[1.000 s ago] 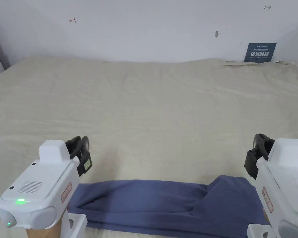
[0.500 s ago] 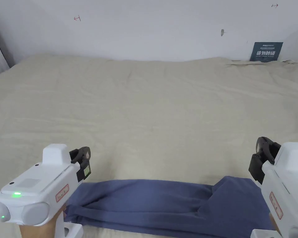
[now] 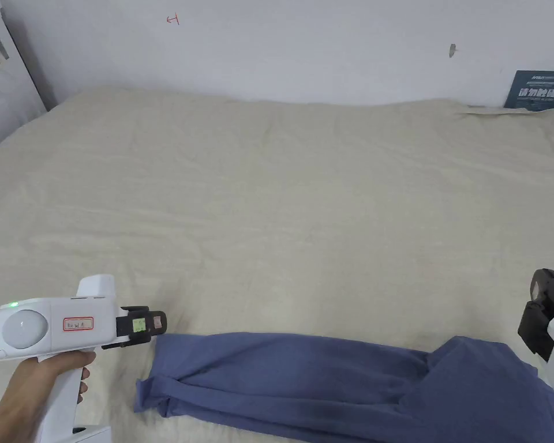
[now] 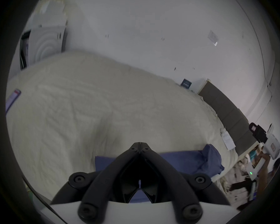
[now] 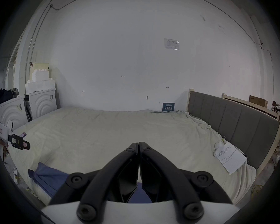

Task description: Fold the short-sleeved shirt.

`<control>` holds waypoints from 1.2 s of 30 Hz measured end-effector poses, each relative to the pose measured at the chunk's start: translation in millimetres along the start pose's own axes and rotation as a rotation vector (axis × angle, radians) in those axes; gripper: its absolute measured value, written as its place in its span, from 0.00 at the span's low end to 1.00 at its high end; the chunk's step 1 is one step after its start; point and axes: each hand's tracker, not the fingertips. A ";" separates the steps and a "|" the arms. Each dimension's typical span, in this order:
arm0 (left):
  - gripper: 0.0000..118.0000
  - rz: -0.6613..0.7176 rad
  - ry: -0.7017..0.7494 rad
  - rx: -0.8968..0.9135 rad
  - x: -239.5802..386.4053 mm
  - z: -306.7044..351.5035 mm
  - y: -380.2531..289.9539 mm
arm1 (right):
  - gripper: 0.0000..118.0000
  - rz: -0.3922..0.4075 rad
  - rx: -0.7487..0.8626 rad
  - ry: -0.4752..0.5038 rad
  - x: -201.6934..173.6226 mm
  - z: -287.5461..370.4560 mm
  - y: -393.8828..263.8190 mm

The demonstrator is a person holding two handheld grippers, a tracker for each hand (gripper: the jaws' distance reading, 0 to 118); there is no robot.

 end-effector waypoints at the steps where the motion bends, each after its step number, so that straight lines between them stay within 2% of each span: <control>1: 0.02 0.006 -0.009 -0.035 -6.3 -6.3 -0.3 | 0.00 0.004 -0.009 -0.002 -1.0 -1.3 -0.6; 4: 0.09 0.075 -0.017 -0.102 -19.2 -21.6 -5.3 | 0.00 0.000 -0.030 -0.002 -1.1 -5.8 -3.2; 5: 0.16 0.074 -0.003 -0.103 -21.8 -25.7 -6.6 | 0.00 -0.002 -0.034 -0.003 -1.9 -5.8 -3.6; 7: 0.40 0.070 0.028 -0.109 -25.3 -34.6 -11.5 | 0.00 -0.001 -0.043 -0.002 -3.3 -7.8 -4.8; 8: 0.58 0.069 0.031 -0.116 -27.4 -37.0 -15.3 | 0.00 0.000 -0.048 -0.001 -3.6 -9.2 -5.6; 9: 0.67 0.075 0.031 -0.125 -29.7 -40.0 -16.0 | 0.00 -0.001 -0.053 -0.001 -3.0 -10.3 -6.7; 11: 0.78 0.110 0.027 -0.147 -32.3 -46.2 -17.5 | 0.00 -0.003 -0.064 0.003 -1.8 -11.8 -8.6; 13: 0.78 0.110 0.024 -0.159 -50.1 -59.3 -18.8 | 0.00 0.001 -0.070 0.001 -1.7 -12.0 -10.2; 21: 0.77 0.025 0.036 -0.149 -31.6 -56.3 -25.0 | 0.00 0.002 -0.100 -0.008 4.4 -14.6 -17.2; 22: 0.75 0.013 0.040 -0.158 -30.0 -58.0 -26.1 | 0.00 -0.004 -0.105 -0.009 5.6 -15.2 -18.7; 25: 0.61 0.000 0.053 -0.158 -31.9 -63.1 -27.6 | 0.00 -0.007 -0.111 -0.010 6.1 -15.6 -20.3; 30: 0.56 -0.033 0.053 -0.165 -33.7 -66.1 -28.2 | 0.00 -0.025 -0.114 -0.007 8.0 -15.4 -22.0; 33: 0.40 -0.032 -0.001 -0.161 -31.1 -65.4 -29.6 | 0.00 -0.034 -0.115 -0.005 8.7 -15.2 -22.7; 34: 0.32 -0.042 0.005 -0.165 -29.1 -67.3 -30.6 | 0.00 -0.037 -0.115 -0.006 8.8 -15.1 -23.1; 35: 0.19 -0.062 0.012 -0.170 -26.9 -69.3 -31.1 | 0.00 -0.038 -0.117 -0.007 8.9 -15.5 -23.3; 36: 0.15 -0.086 0.034 -0.171 -20.5 -69.7 -32.0 | 0.00 -0.037 -0.119 -0.006 9.2 -15.9 -23.5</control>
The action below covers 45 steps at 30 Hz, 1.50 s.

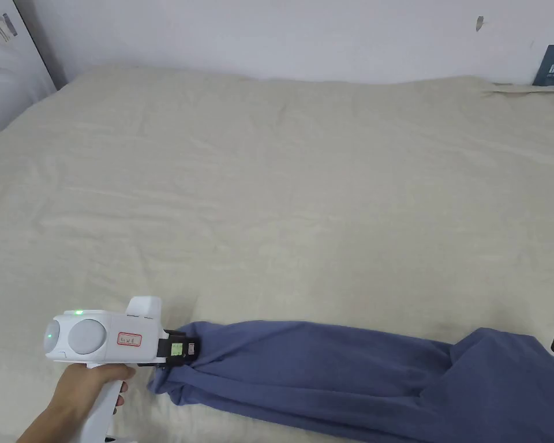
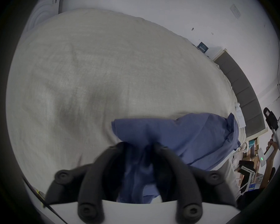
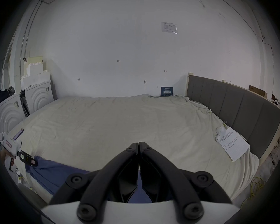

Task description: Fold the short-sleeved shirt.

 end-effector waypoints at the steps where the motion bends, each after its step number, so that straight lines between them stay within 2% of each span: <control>1: 0.14 0.000 0.007 0.003 0.9 0.3 1.1 | 0.00 -0.001 -0.001 -0.001 -0.3 0.3 -0.2; 7: 0.04 0.003 0.024 0.034 -5.3 18.2 12.6 | 0.00 -0.001 0.003 0.000 1.7 2.6 1.9; 11: 0.04 0.021 0.018 0.051 -10.6 41.5 22.8 | 0.00 -0.005 0.010 -0.003 3.6 4.1 4.0; 20: 0.01 0.026 0.110 0.075 -14.8 90.8 28.9 | 0.00 -0.010 0.020 -0.001 6.9 6.5 6.1; 26: 0.00 0.046 0.169 0.072 -10.6 101.1 30.3 | 0.00 -0.013 0.033 0.002 10.0 11.6 7.2; 29: 0.00 0.076 0.190 0.037 10.5 98.5 33.4 | 0.00 -0.021 0.035 0.001 13.0 13.6 6.4; 32: 0.00 0.012 0.162 -0.008 47.4 93.8 36.3 | 0.00 -0.027 0.036 0.001 16.1 16.0 5.1; 38: 0.00 -0.086 -0.021 -0.057 127.7 75.3 47.5 | 0.00 -0.030 0.038 0.004 24.1 23.7 1.1; 45: 0.00 -0.171 -0.116 -0.111 206.5 21.7 47.7 | 0.00 -0.040 0.040 -0.013 37.8 33.0 -2.9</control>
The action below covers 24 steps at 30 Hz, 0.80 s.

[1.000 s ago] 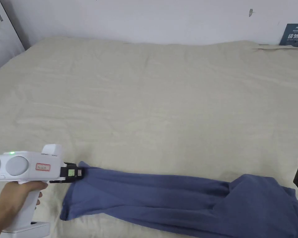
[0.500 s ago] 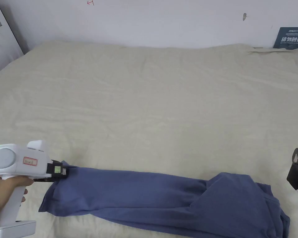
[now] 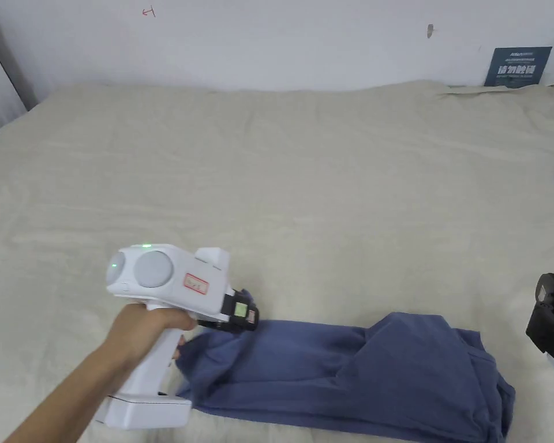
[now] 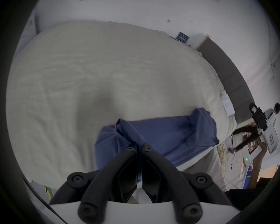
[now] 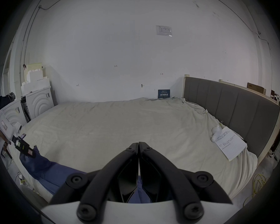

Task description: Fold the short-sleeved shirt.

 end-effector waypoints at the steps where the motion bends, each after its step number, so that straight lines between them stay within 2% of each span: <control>1: 0.00 -0.005 -0.009 0.001 8.4 -7.3 1.0 | 0.00 -0.002 0.001 -0.003 1.9 1.1 -0.3; 4: 0.00 -0.020 -0.062 -0.023 27.6 -35.3 5.2 | 0.00 -0.005 0.002 -0.016 8.7 4.1 -0.7; 11: 0.00 -0.024 -0.032 -0.055 57.7 -88.8 2.0 | 0.00 -0.017 0.002 -0.040 20.5 9.7 -2.2; 19: 0.02 -0.002 0.011 -0.060 57.3 -101.8 -6.7 | 0.00 -0.013 0.000 -0.042 20.0 13.2 -2.2; 20: 0.06 0.000 0.009 -0.060 57.0 -99.4 -7.4 | 0.00 -0.013 0.001 -0.041 18.6 14.4 -1.3; 21: 0.15 -0.001 0.010 -0.056 56.5 -97.0 -8.1 | 0.00 -0.013 0.001 -0.039 16.8 15.9 -0.1; 22: 0.28 -0.003 0.011 -0.051 55.8 -94.5 -8.6 | 0.00 -0.013 0.003 -0.038 15.8 16.2 0.5; 23: 0.45 -0.010 0.009 -0.037 57.1 -92.3 -9.8 | 0.00 -0.013 0.004 -0.036 15.0 16.2 1.1; 24: 0.53 -0.014 0.003 -0.026 56.2 -87.8 -10.3 | 0.00 -0.013 0.006 -0.033 13.4 16.9 1.6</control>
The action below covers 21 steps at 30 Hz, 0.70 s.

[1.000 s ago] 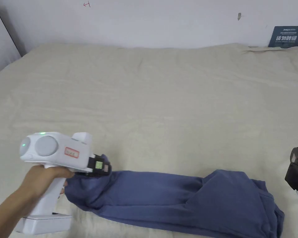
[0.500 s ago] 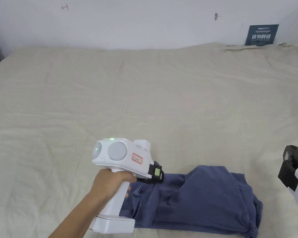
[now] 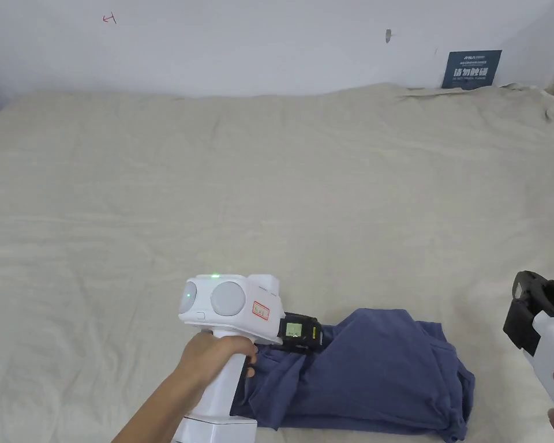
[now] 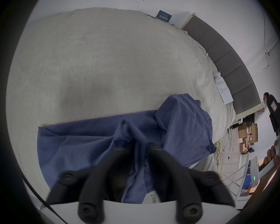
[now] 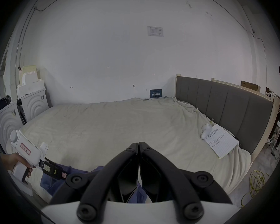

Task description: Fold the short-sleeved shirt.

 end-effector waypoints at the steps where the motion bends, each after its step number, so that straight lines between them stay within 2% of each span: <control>1: 0.59 0.002 0.000 0.025 -1.5 6.6 -0.5 | 0.00 0.001 0.001 0.003 -1.2 0.3 0.7; 4: 0.94 0.035 -0.005 0.118 -7.0 28.8 -2.2 | 0.00 0.003 0.005 0.008 -3.7 1.3 2.5; 5: 0.99 0.037 -0.008 0.152 -9.9 38.2 -3.5 | 0.00 0.003 0.006 0.011 -4.2 1.6 3.2; 10: 0.98 0.012 0.042 0.365 -25.5 85.0 -15.7 | 0.00 0.009 0.014 0.019 -6.8 2.2 7.5; 15: 0.99 -0.002 0.142 0.388 -46.4 101.6 -26.7 | 0.00 0.015 0.018 0.027 -8.3 1.5 10.4; 18: 0.97 -0.009 0.200 0.497 -57.3 103.0 -42.5 | 0.00 0.014 0.019 0.030 -8.5 1.0 10.6; 19: 0.94 -0.008 0.204 0.500 -61.3 100.0 -46.4 | 0.00 0.013 0.020 0.030 -8.5 0.8 10.8; 21: 0.71 -0.009 0.224 0.512 -63.8 94.0 -54.1 | 0.00 0.011 0.019 0.030 -8.5 0.6 10.2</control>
